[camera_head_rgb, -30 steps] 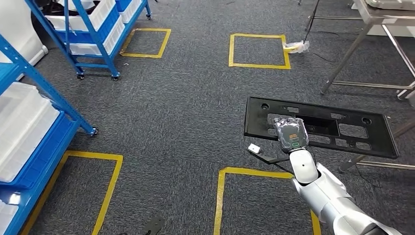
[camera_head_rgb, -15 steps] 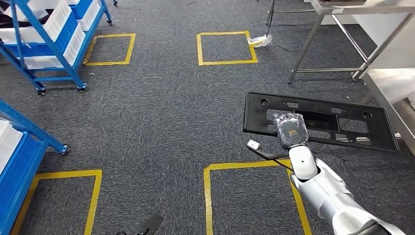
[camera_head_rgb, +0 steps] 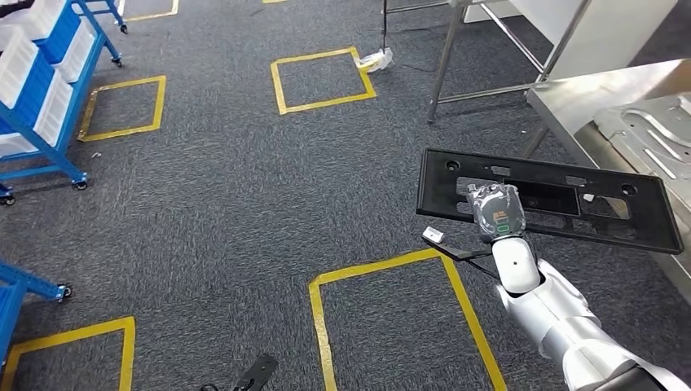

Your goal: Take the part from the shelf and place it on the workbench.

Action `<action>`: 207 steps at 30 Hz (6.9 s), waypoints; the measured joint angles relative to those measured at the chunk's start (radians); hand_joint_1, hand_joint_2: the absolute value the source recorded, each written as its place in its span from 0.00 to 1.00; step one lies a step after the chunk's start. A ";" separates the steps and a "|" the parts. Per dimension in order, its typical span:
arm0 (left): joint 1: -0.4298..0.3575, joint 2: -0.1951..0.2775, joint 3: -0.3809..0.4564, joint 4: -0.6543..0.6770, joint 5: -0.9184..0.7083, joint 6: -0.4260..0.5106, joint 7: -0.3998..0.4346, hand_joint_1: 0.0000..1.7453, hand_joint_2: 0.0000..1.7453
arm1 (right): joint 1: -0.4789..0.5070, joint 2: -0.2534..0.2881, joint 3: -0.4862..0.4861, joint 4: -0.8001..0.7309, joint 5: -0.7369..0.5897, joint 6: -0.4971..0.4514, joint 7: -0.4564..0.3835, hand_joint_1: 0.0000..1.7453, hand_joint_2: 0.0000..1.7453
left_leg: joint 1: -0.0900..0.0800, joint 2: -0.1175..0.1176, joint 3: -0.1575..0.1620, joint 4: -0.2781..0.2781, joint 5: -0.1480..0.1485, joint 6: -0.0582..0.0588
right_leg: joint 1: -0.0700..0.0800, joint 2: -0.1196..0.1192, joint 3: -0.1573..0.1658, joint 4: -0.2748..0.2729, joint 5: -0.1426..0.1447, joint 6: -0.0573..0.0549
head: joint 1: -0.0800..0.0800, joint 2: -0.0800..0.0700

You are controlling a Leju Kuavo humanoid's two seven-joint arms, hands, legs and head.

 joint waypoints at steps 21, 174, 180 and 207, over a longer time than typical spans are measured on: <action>0.007 -0.008 0.002 -0.001 -0.012 0.015 -0.002 0.00 1.00 | 0.004 -0.020 0.000 0.001 0.003 0.000 0.015 1.00 1.00 | -0.006 0.064 0.122 -0.286 0.150 0.035 | -0.005 -0.072 -0.002 0.021 -0.003 0.055 | 0.008 0.000; 0.016 -0.032 0.066 -0.003 -0.107 -0.002 -0.005 0.00 1.00 | -0.082 0.014 0.141 0.028 0.003 0.002 0.074 0.00 0.00 | 0.008 -0.016 0.030 -0.245 0.209 -0.019 | -0.003 -0.009 0.122 -0.044 -0.044 0.009 | -0.004 0.000; 0.016 -0.032 0.062 -0.003 -0.117 -0.002 -0.008 0.00 1.00 | -0.079 0.001 0.141 0.022 0.003 0.002 0.068 0.00 0.00 | 0.005 -0.021 0.031 -0.272 0.239 0.012 | -0.002 -0.009 0.119 -0.036 -0.062 0.017 | -0.005 0.000; 0.014 -0.032 0.061 -0.003 -0.122 -0.015 -0.001 0.00 0.00 | -0.120 -0.046 0.094 -0.012 0.002 0.002 0.048 0.00 0.00 | 0.001 -0.025 0.032 -0.271 0.235 0.024 | -0.002 -0.014 0.125 -0.046 -0.066 0.043 | -0.005 0.000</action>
